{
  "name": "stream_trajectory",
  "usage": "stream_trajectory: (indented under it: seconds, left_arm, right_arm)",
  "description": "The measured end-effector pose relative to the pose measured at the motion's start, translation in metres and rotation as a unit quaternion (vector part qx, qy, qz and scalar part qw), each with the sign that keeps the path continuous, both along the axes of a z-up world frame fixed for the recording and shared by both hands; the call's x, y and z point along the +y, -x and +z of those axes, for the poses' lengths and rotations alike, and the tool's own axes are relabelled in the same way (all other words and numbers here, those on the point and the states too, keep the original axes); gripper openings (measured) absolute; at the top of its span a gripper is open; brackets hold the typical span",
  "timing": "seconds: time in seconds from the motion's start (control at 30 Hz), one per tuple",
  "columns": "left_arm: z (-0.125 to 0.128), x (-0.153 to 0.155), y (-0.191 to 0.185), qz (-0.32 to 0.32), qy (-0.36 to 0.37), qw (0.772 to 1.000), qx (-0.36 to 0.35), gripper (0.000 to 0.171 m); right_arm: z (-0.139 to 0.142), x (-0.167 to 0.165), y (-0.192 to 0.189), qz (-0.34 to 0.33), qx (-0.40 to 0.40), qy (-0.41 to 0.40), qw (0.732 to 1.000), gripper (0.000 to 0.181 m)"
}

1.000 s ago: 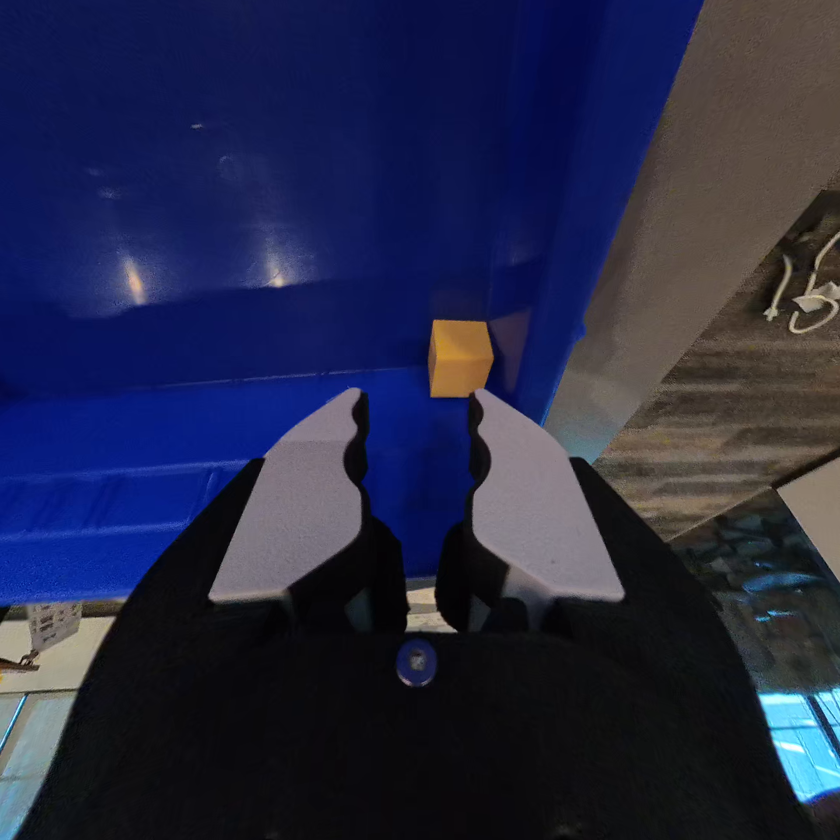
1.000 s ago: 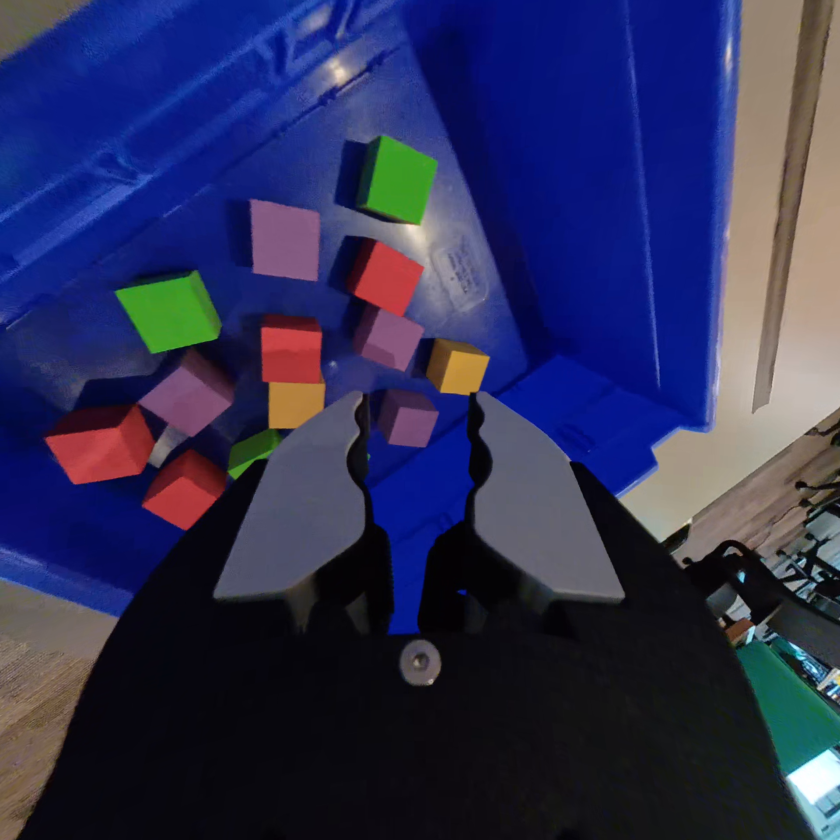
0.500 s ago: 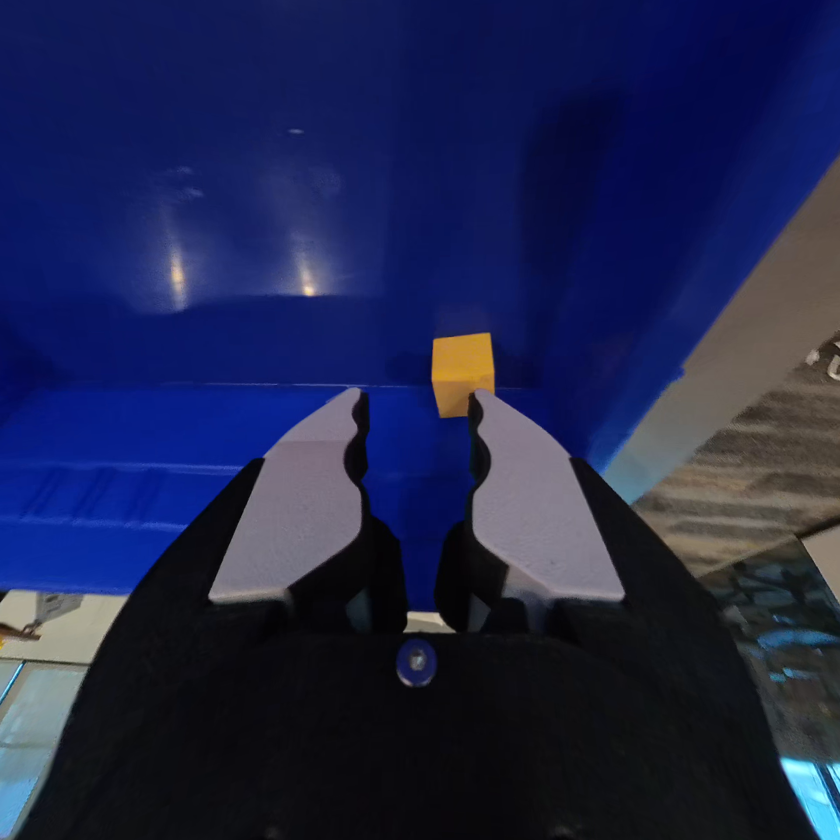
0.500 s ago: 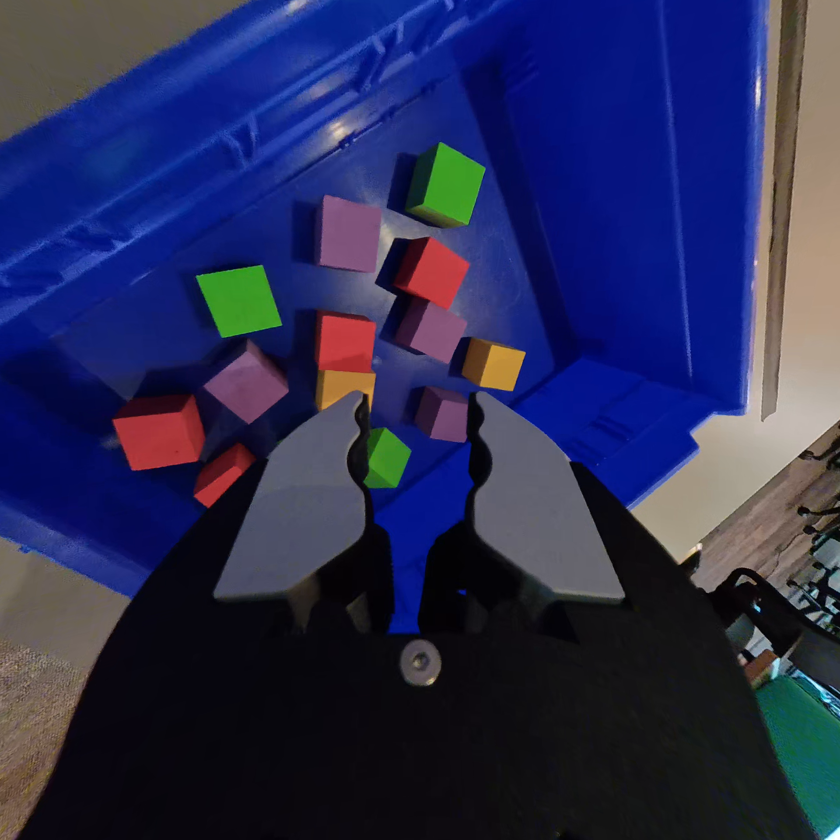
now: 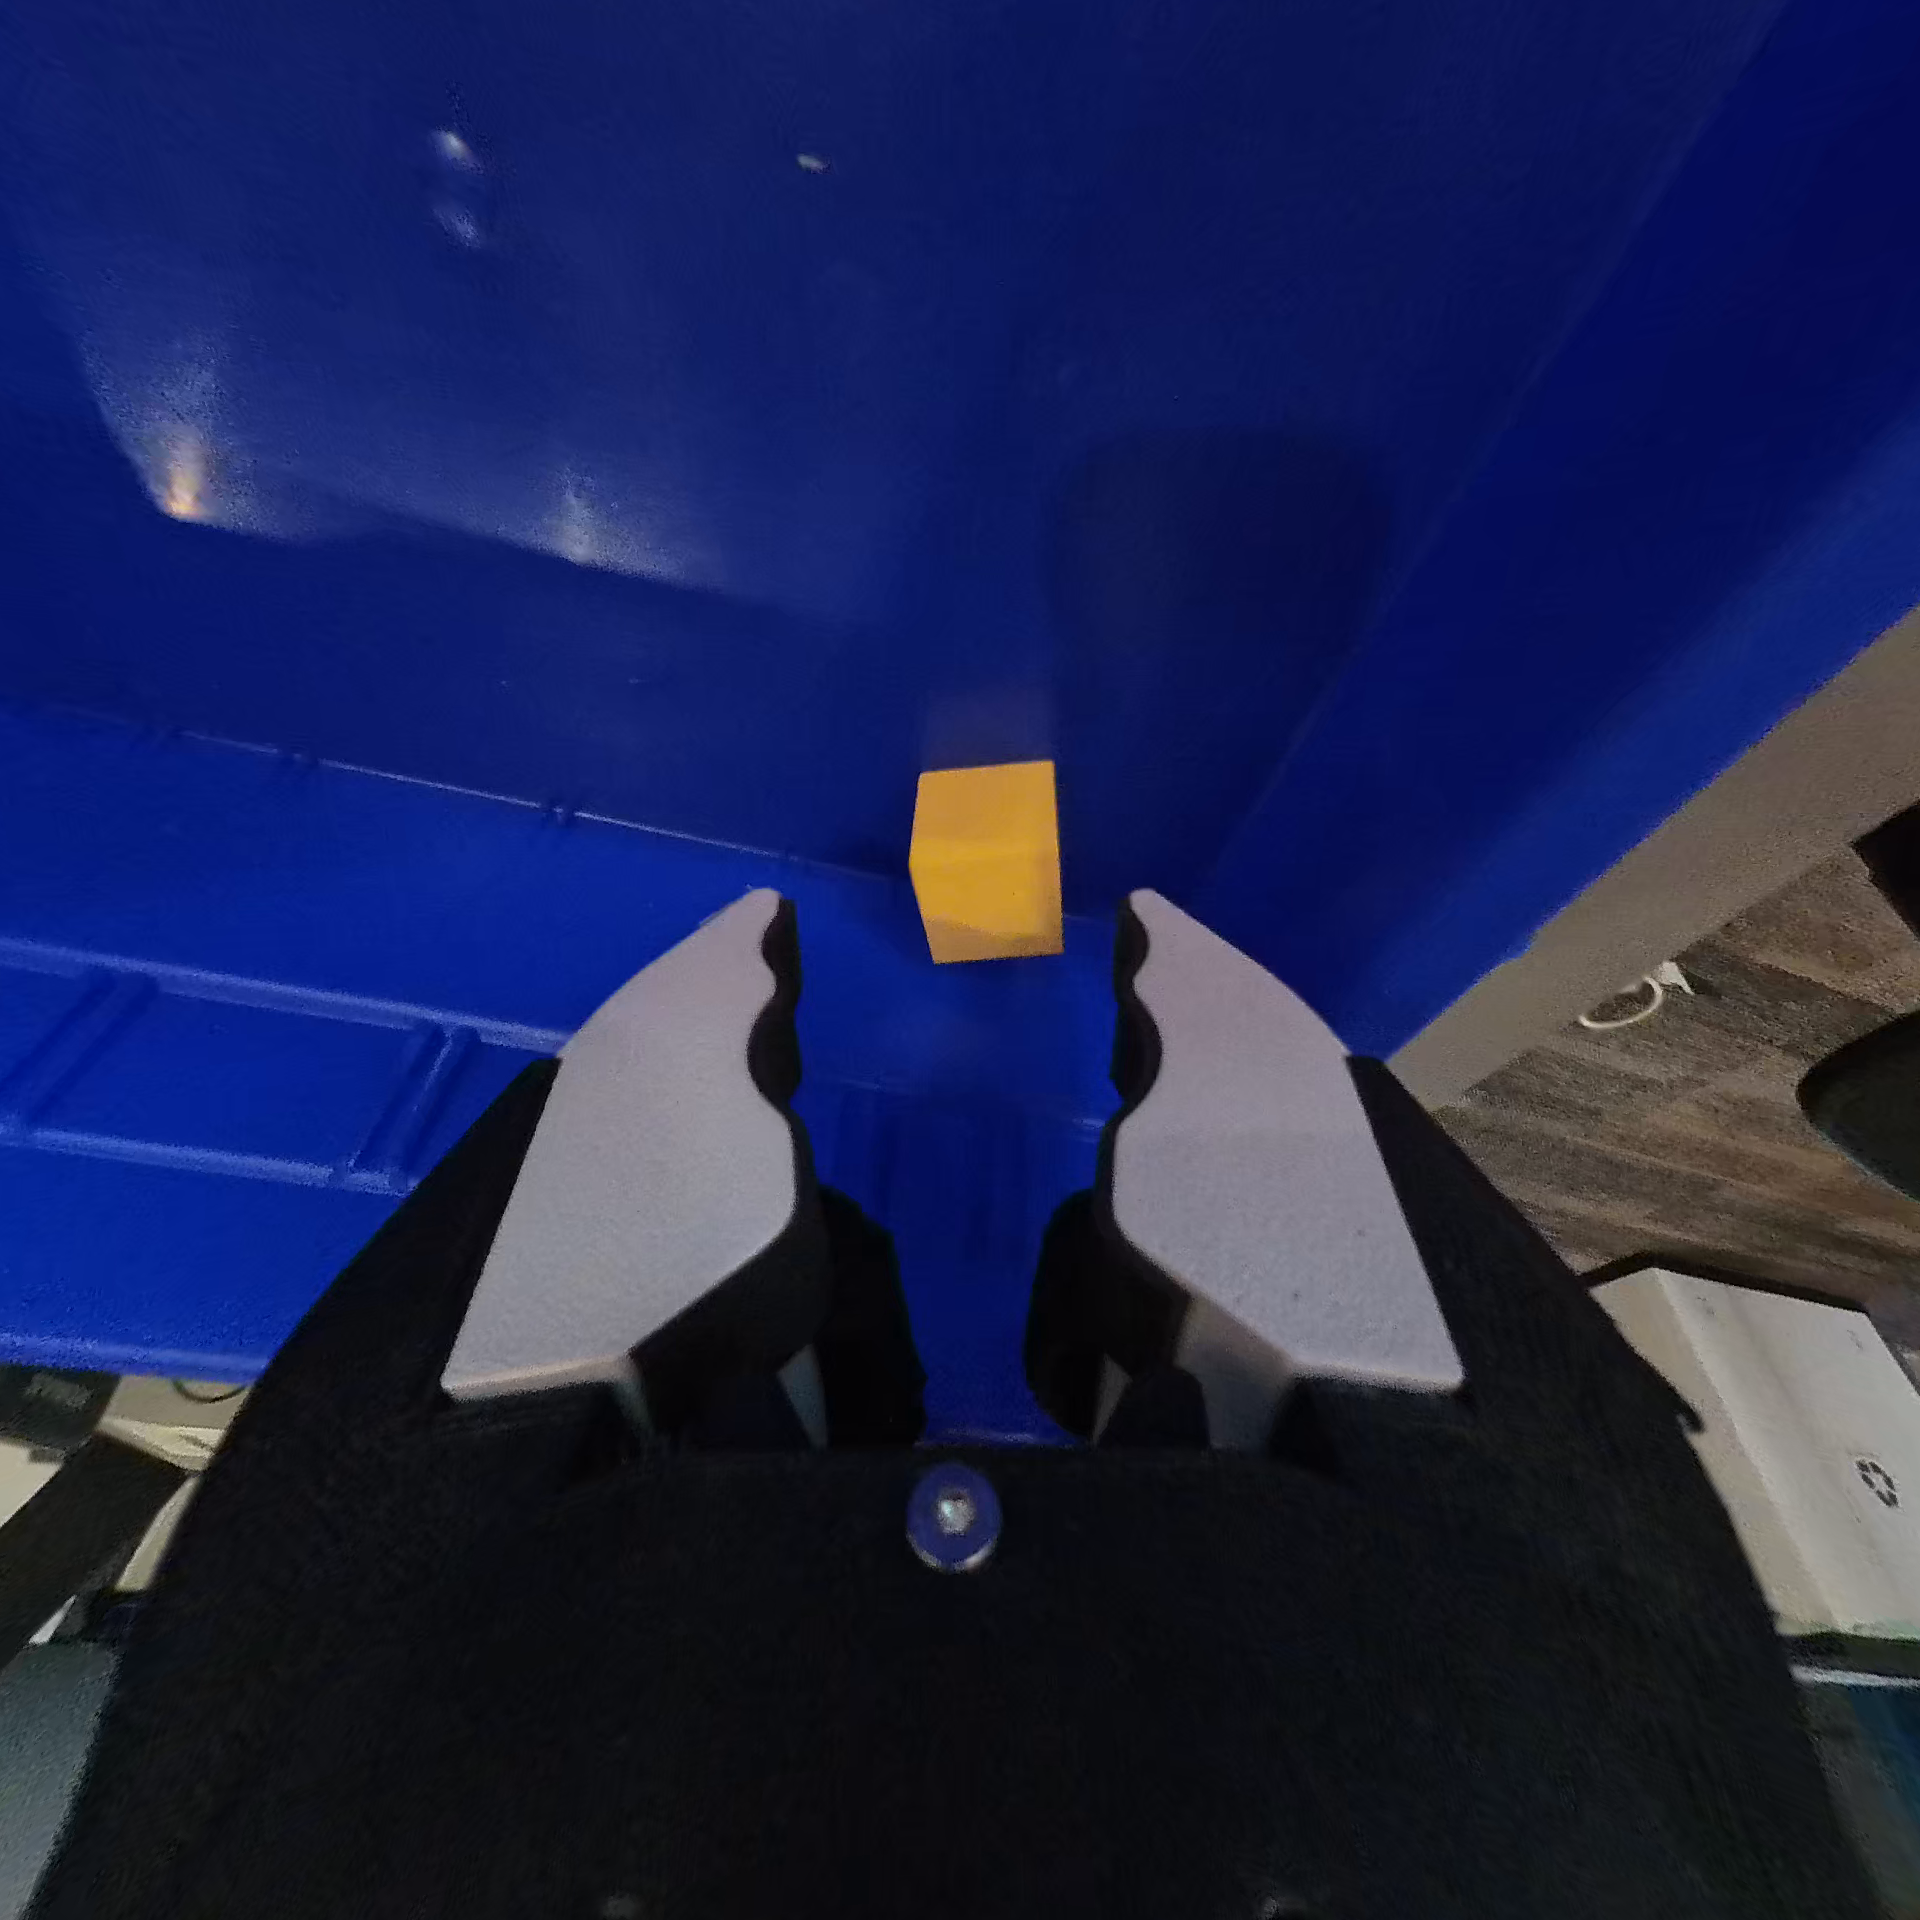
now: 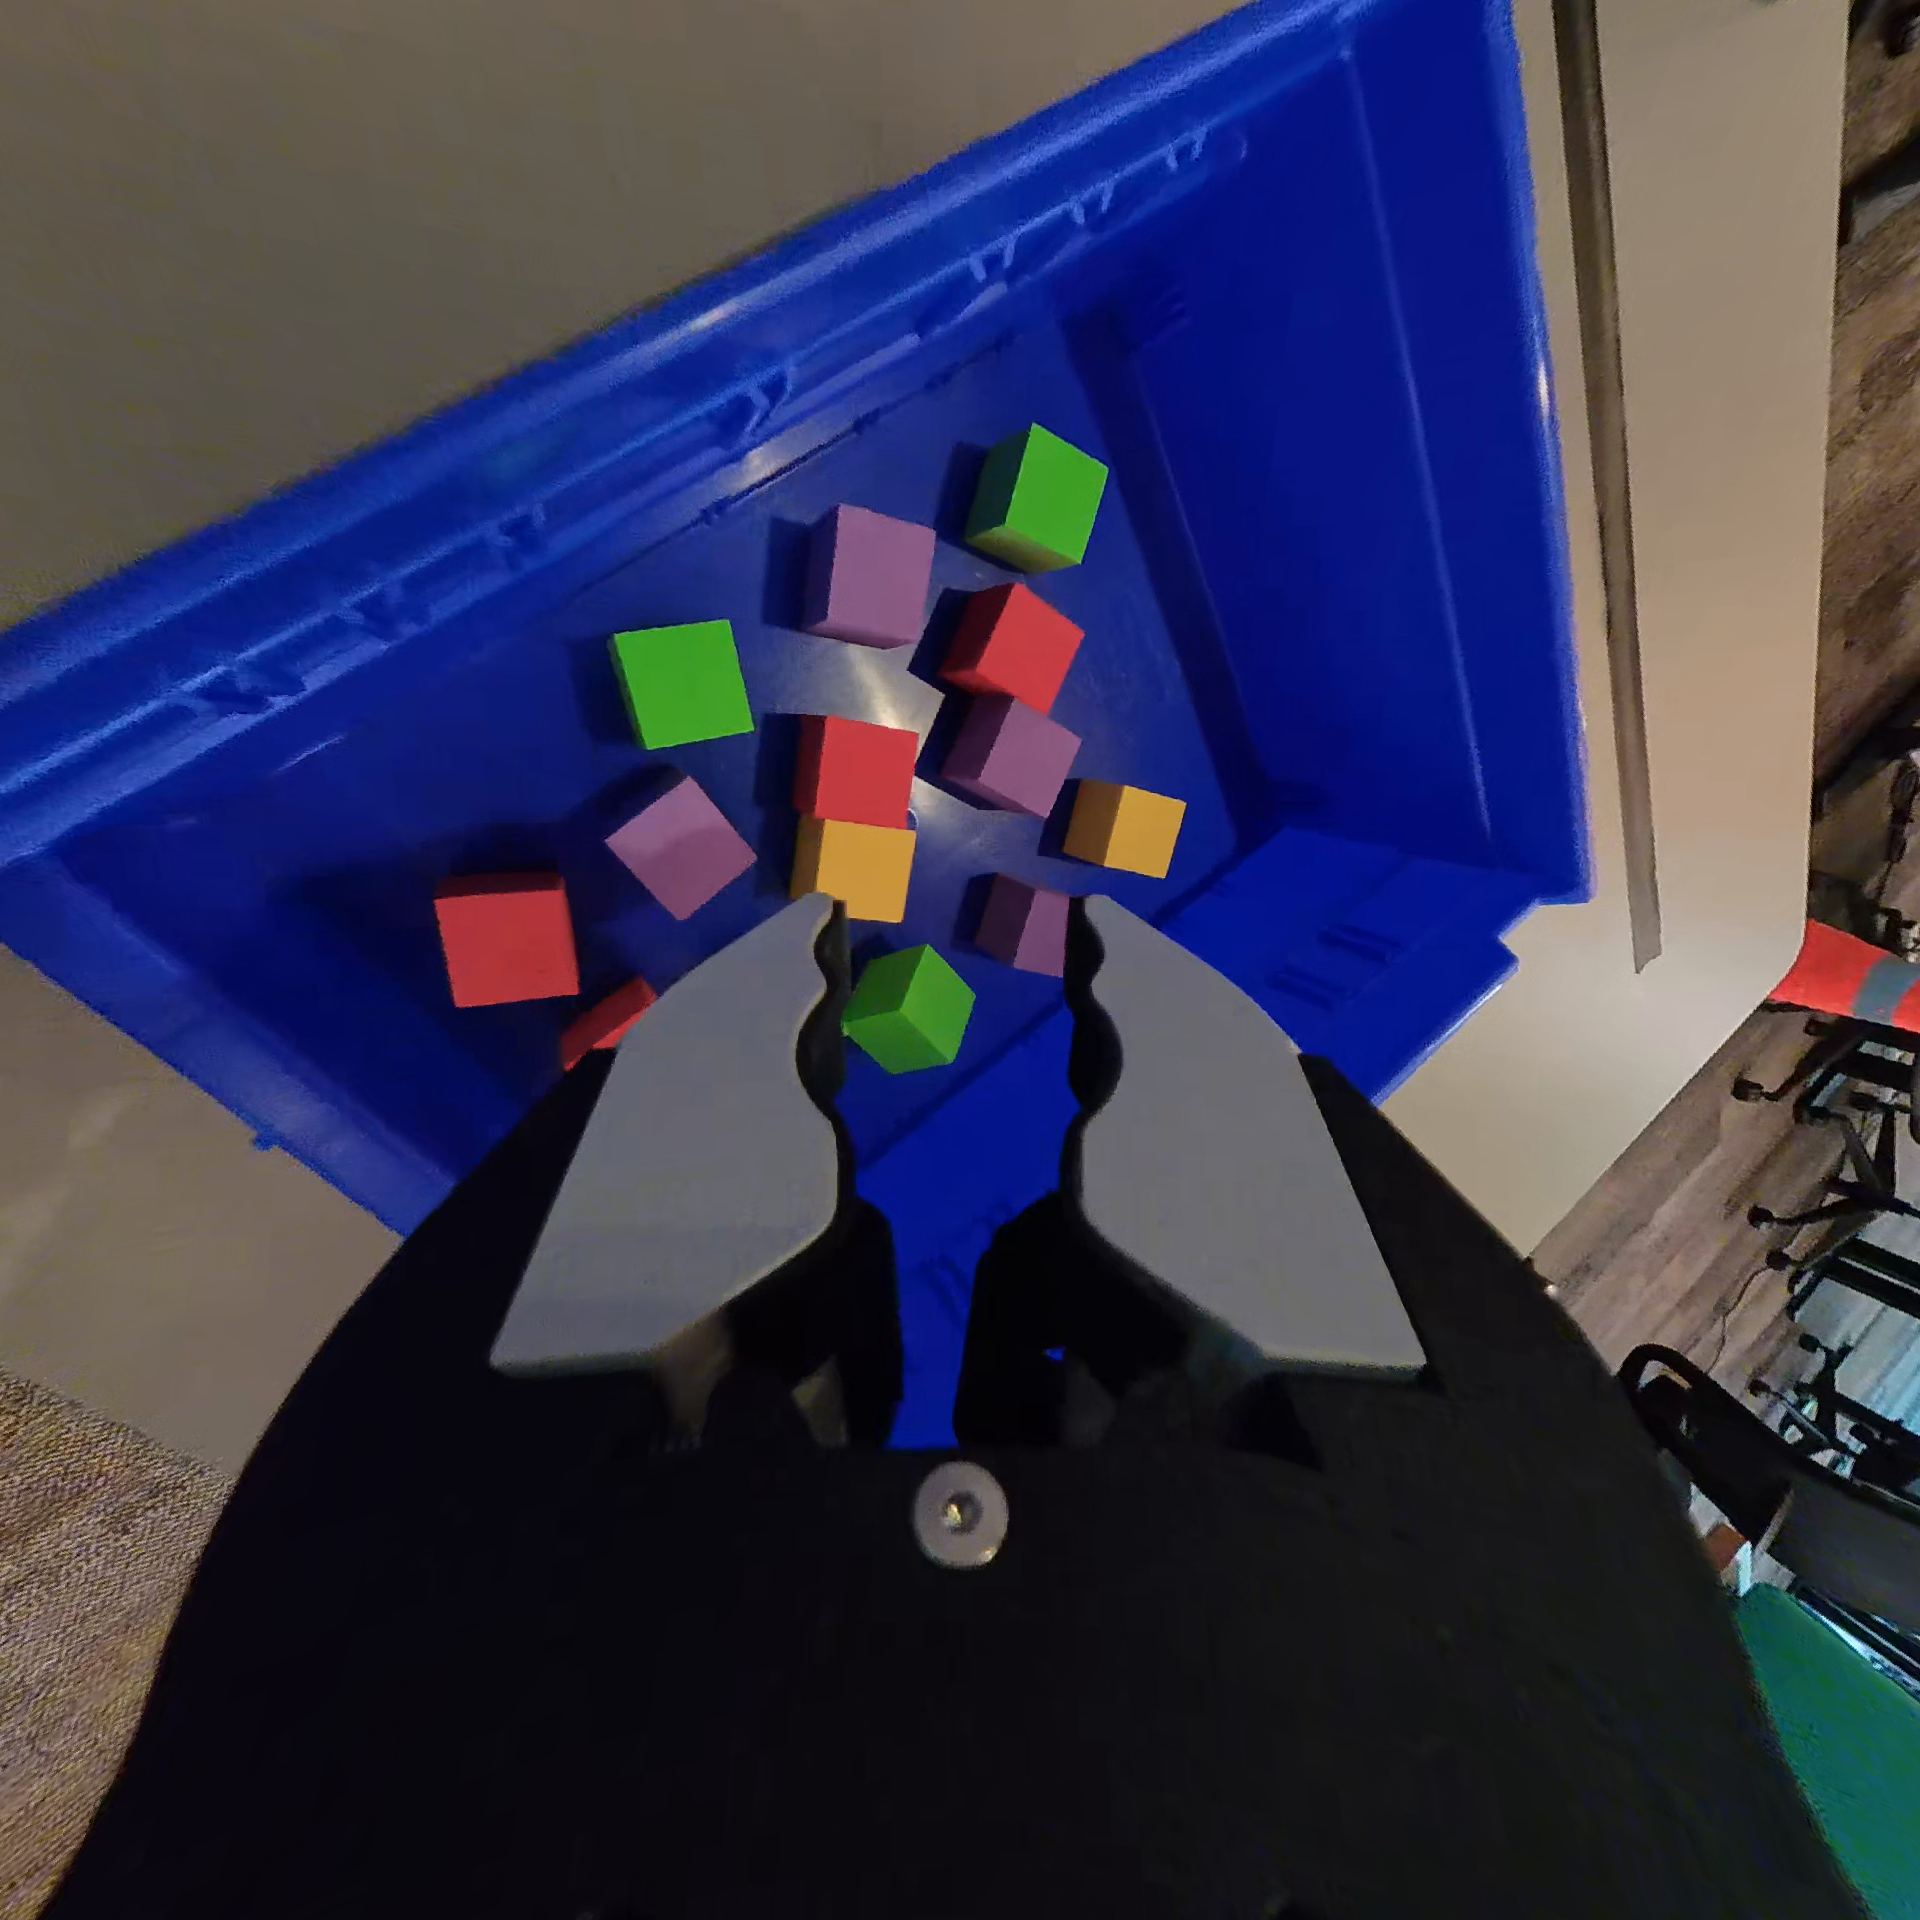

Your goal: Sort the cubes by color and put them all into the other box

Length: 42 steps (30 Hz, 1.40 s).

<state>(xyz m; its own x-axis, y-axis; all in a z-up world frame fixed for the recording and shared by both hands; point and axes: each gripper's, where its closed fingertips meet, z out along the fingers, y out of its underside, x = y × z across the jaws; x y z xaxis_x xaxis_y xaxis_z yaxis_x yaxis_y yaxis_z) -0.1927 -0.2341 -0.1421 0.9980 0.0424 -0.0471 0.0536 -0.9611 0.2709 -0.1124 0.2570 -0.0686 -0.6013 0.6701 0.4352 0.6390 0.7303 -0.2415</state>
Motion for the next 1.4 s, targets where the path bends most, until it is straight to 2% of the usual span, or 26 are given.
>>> stream_trajectory:
  seconds: [0.17,0.23,0.3,0.4,0.47,0.53,0.6,0.67,0.7,0.77,0.87,0.93,1.03,1.4]
  left_arm:
    - [-0.010,-0.005,-0.001,-0.006,0.046,0.999,0.014,0.044]
    - [-0.013,-0.007,-0.004,0.000,0.059,0.998,0.005,0.030]
    - [-0.014,-0.007,-0.003,0.011,0.059,0.998,0.001,0.029]
    - [-0.009,0.003,0.000,0.052,0.009,0.999,-0.003,0.029]
    - [0.003,0.028,-0.007,0.107,-0.098,0.988,-0.049,0.029]
    - [0.032,0.062,-0.016,0.171,-0.237,0.948,-0.122,0.029]
    - [0.074,0.097,-0.028,0.210,-0.374,0.879,-0.208,0.029]
    - [0.114,0.121,-0.044,0.215,-0.463,0.811,-0.288,0.029]
    - [0.130,0.131,-0.053,0.214,-0.491,0.780,-0.324,0.028]
    - [0.153,0.147,-0.076,0.200,-0.514,0.736,-0.393,0.029]
    - [0.173,0.167,-0.109,0.169,-0.515,0.699,-0.468,0.029]
    - [0.178,0.177,-0.124,0.155,-0.508,0.690,-0.492,0.029]
    - [0.180,0.184,-0.136,0.141,-0.499,0.690,-0.505,0.028]
    - [0.178,0.194,-0.147,0.128,-0.488,0.689,-0.521,0.029]
  right_arm:
    - [0.005,-0.001,-0.003,0.003,0.011,-0.001,1.000,0.039]
    - [0.008,-0.002,-0.005,0.003,0.017,0.001,1.000,0.039]
    - [0.013,-0.003,-0.007,0.005,0.026,0.002,1.000,0.038]
    - [0.023,-0.014,-0.012,0.016,0.054,0.010,0.998,0.038]
    - [0.033,-0.036,-0.017,0.043,0.094,0.041,0.994,0.038]
    - [0.044,-0.074,-0.024,0.101,0.145,0.099,0.979,0.037]
    - [0.054,-0.123,-0.033,0.176,0.200,0.159,0.951,0.037]
    - [0.063,-0.164,-0.038,0.231,0.244,0.180,0.924,0.037]
    - [0.067,-0.183,-0.040,0.255,0.258,0.190,0.912,0.037]
    - [0.078,-0.222,-0.042,0.295,0.276,0.225,0.887,0.037]
    - [0.088,-0.263,-0.040,0.336,0.292,0.242,0.862,0.038]
    - [0.091,-0.281,-0.040,0.353,0.290,0.253,0.853,0.039]
    - [0.097,-0.294,-0.043,0.365,0.292,0.262,0.844,0.038]
    - [0.106,-0.306,-0.048,0.378,0.289,0.281,0.834,0.034]
